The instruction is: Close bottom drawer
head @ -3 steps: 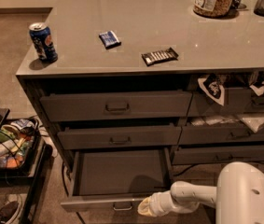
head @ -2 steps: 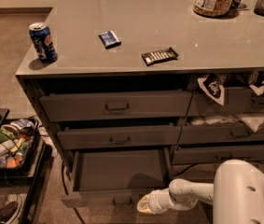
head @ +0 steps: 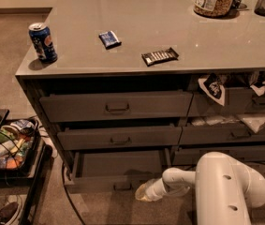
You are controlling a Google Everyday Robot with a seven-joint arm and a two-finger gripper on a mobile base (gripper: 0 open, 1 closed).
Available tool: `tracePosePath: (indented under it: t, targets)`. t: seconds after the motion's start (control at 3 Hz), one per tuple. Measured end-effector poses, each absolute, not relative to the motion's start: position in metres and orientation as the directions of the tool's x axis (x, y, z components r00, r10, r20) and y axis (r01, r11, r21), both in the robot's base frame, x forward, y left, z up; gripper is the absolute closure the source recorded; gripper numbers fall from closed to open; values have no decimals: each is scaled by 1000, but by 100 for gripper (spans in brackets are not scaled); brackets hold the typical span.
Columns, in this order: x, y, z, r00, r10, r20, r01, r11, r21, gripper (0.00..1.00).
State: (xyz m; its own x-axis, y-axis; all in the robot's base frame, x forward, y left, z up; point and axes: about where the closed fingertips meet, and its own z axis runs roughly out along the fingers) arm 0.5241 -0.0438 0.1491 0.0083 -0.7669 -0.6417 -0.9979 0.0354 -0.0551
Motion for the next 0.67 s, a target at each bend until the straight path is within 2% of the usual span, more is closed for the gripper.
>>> tracePosePath:
  t: [0.67]
  targets:
    - [539, -37, 140, 25, -757, -653, -995, 43, -88, 100]
